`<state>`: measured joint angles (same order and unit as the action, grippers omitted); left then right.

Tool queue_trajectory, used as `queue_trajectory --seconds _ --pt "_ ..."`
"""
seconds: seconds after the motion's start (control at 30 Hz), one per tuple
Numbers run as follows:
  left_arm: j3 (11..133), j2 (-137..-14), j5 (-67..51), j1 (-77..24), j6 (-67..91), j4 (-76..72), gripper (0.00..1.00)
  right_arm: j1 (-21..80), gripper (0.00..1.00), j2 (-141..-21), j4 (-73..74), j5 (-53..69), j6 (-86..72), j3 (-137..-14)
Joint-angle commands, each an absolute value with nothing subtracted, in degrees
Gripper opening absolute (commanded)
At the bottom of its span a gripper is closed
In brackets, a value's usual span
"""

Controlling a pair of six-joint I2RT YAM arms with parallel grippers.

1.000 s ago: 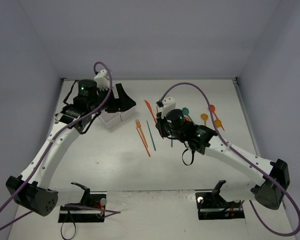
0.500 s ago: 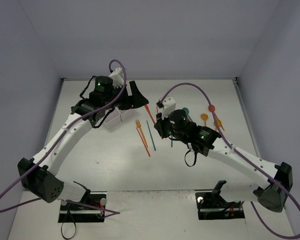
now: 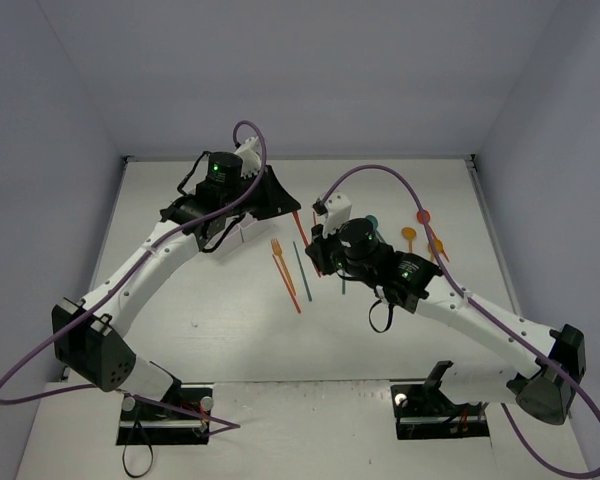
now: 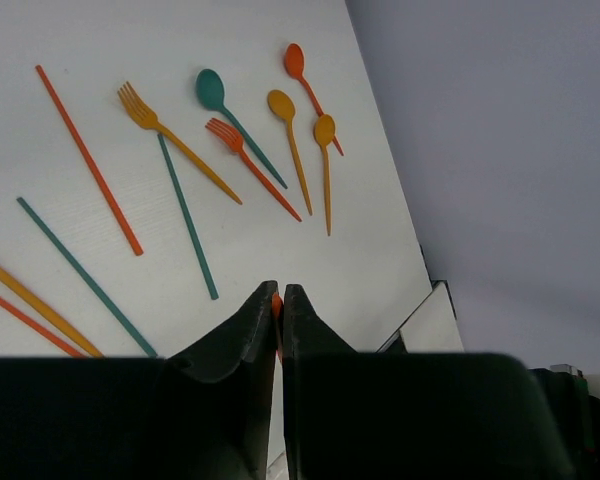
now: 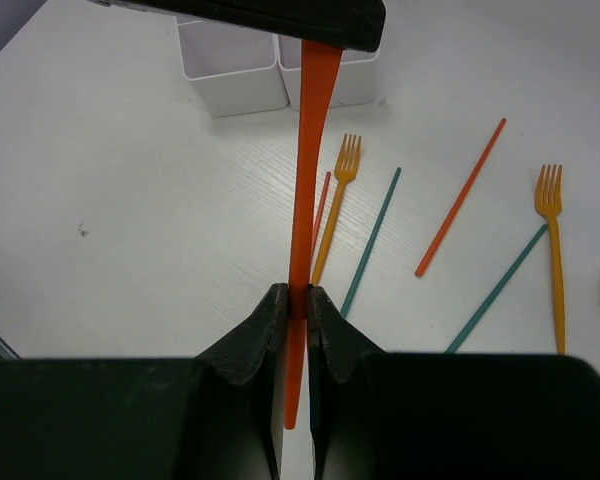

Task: Sort the eating utensils into containers

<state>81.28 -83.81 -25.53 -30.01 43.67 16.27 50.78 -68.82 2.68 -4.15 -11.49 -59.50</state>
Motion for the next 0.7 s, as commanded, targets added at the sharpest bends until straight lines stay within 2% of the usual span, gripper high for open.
queue_trajectory --seconds 0.0,0.07,0.2,0.3,0.4,0.67 --pt "83.39 -81.89 -25.55 -30.41 44.90 10.38 0.00 51.33 0.03 -67.61 -2.31 -4.42 -11.04 -59.42" --pt "82.69 -81.44 -25.43 -30.41 45.58 9.39 0.00 51.33 0.11 -67.80 -2.56 -4.80 -11.07 -59.33" --pt "81.60 -80.59 -24.20 -30.32 46.18 7.51 0.00 51.24 0.51 -68.56 -2.64 -5.68 -11.07 -59.55" --pt "81.56 -80.06 -22.53 -30.02 45.72 7.38 0.00 51.27 0.70 -68.88 -2.57 -6.92 -11.62 -59.74" --pt "81.82 -79.57 -20.04 -29.07 44.87 8.41 0.00 51.15 0.79 -68.85 -2.64 -8.87 -12.01 -59.42" --pt "82.14 -76.59 -2.81 -20.77 37.39 11.58 0.00 49.61 0.83 -65.60 -2.14 -12.47 -14.03 -55.99"
